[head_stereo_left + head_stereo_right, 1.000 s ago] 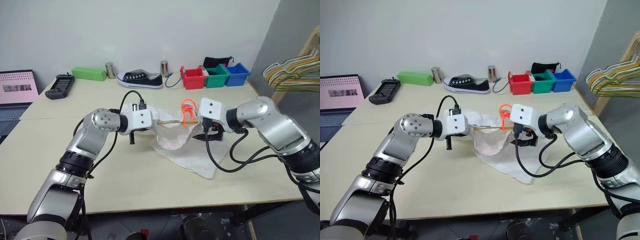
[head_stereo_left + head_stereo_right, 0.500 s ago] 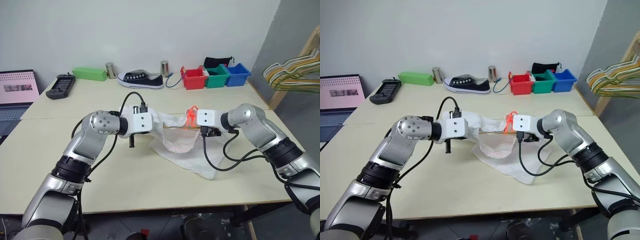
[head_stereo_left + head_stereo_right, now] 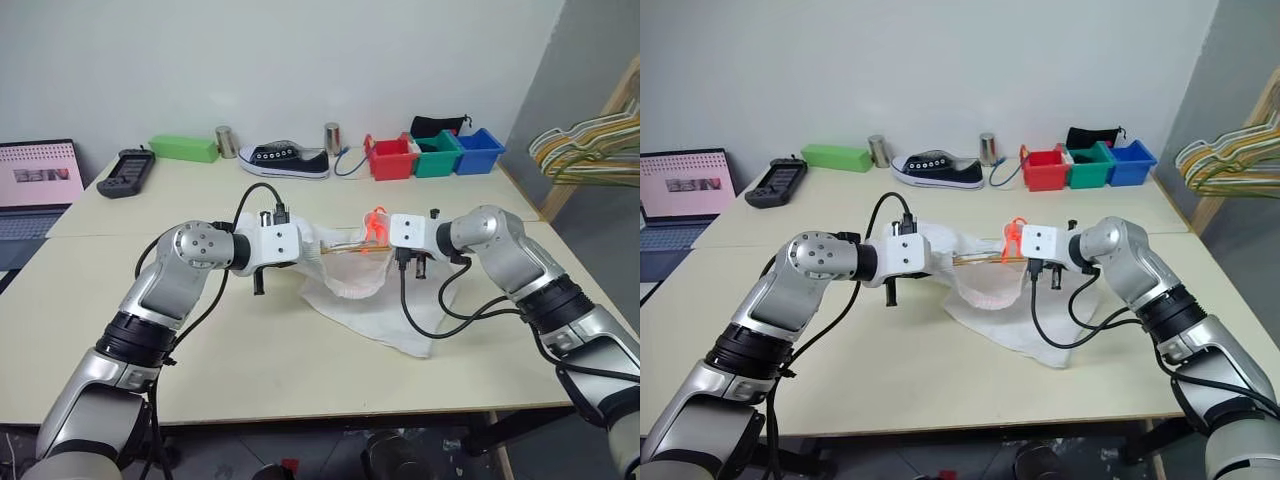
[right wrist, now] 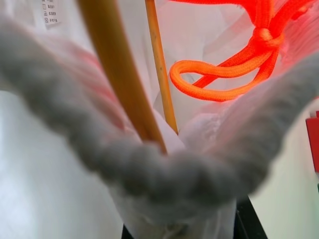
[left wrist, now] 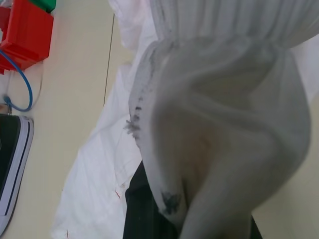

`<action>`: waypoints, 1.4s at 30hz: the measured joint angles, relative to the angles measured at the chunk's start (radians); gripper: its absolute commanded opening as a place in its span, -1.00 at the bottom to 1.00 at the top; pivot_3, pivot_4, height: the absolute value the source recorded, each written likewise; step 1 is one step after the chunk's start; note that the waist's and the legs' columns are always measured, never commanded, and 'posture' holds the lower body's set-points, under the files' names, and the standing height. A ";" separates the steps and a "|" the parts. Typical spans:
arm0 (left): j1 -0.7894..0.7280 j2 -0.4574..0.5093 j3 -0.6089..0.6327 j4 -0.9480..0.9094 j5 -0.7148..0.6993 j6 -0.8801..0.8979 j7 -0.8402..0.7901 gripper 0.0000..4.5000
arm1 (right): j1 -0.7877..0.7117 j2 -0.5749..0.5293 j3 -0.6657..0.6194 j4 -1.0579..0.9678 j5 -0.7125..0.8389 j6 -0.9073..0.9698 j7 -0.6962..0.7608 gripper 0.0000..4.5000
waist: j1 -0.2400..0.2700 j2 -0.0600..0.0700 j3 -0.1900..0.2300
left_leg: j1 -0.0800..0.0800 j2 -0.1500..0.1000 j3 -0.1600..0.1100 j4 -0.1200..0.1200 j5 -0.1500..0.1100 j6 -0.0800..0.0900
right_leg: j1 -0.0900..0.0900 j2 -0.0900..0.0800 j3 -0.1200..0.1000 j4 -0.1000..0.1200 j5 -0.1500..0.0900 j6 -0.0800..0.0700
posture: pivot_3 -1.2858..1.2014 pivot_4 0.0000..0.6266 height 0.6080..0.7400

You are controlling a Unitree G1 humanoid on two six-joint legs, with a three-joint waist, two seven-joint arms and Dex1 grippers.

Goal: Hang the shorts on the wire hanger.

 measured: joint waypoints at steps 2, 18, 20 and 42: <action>-0.003 0.002 0.000 0.001 -0.002 -0.003 0.000 -0.87 | 0.003 0.003 -0.005 0.000 0.000 0.004 0.003 -0.99 | 0.004 0.000 0.000 | 0.000 0.000 0.000 0.000 0.000 0.000 | 0.000 0.000 0.000 0.000 0.000 0.000 | -0.12 -1.00 1.00; -0.039 0.073 0.112 -0.009 -0.177 -0.004 -0.089 0.74 | 0.100 0.024 -0.100 -0.081 0.063 0.216 0.030 -0.99 | 0.009 0.000 0.000 | 0.000 0.000 0.000 0.000 0.000 0.000 | 0.000 0.000 0.000 0.000 0.000 0.000 | -0.13 -1.00 1.00; -0.040 0.075 0.122 -0.009 -0.191 -0.006 -0.088 0.86 | 0.127 0.049 -0.155 -0.133 0.116 0.332 0.031 -0.99 | 0.009 0.000 0.000 | 0.000 0.001 -0.001 0.000 0.000 0.000 | 0.000 0.000 -0.001 0.000 0.000 0.000 | -0.14 -1.00 1.00; -0.069 -0.314 0.111 -0.116 -0.362 0.148 0.111 1.00 | 0.492 0.629 -1.055 -0.735 0.134 1.286 -0.690 -0.99 | -0.045 0.003 -0.021 | -0.001 -0.001 0.007 0.001 0.000 0.000 | 0.001 0.000 0.003 -0.002 -0.002 0.005 | -0.33 -1.00 1.00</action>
